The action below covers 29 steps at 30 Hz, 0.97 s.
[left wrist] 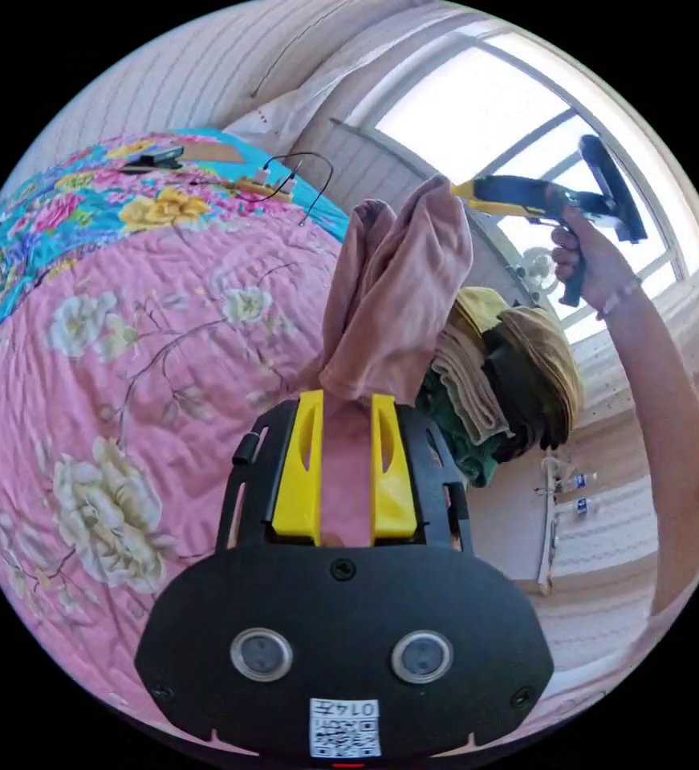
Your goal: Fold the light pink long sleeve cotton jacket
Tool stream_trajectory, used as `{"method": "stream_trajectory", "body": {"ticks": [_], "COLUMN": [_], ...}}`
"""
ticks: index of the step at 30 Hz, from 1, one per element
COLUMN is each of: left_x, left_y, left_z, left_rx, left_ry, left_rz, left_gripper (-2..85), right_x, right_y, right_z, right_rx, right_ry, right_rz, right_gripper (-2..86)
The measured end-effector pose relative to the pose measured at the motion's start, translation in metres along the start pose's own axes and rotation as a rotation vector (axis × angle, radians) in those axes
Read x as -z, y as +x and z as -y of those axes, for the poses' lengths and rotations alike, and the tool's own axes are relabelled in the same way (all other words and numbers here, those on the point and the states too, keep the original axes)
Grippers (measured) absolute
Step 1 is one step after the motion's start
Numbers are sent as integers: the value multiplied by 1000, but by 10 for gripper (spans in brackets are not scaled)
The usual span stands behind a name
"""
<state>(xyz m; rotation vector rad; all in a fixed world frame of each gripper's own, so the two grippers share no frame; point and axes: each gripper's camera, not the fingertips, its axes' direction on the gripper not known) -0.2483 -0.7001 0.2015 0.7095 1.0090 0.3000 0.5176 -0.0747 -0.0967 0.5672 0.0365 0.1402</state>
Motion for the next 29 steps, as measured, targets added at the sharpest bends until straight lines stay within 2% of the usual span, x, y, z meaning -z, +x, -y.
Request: {"method": "stream_trajectory", "body": {"ticks": [1,3,6,8,12,16,18,20,26,29], "left_x": [3,16,47,81,136,201,226,260,348,386], "left_y": [-19,-32,-30,-19,4,28,35,40,31,16], "left_z": [-4,-22,-80,-154,-279,-404,-441,-482,-568,-598], "left_rx": [57,32,-136,-253,-272,-64,24,121,295,376], "left_ry": [10,26,-16,4,65,180,218,312,585,625], "left_rz": [-36,1,177,315,484,622,641,689,749,813], "left_gripper": [104,107,106,100,67,30,25,27,76,116], "right_x": [-16,-48,-107,-139,-153,-150,-140,-128,-110,-102], "right_y": [-9,-28,-73,-109,-172,-267,-305,-359,-487,-546], "right_z": [-6,-25,-76,-130,-227,-331,-361,-388,-406,-401], "right_rx": [8,44,172,226,287,449,507,661,1014,1125], "right_ry": [21,25,-76,-129,-131,-214,-184,-161,-138,-111], "right_rz": [43,104,208,361,552,546,523,552,629,646], "right_gripper": [166,166,160,149,132,140,145,137,138,139]}}
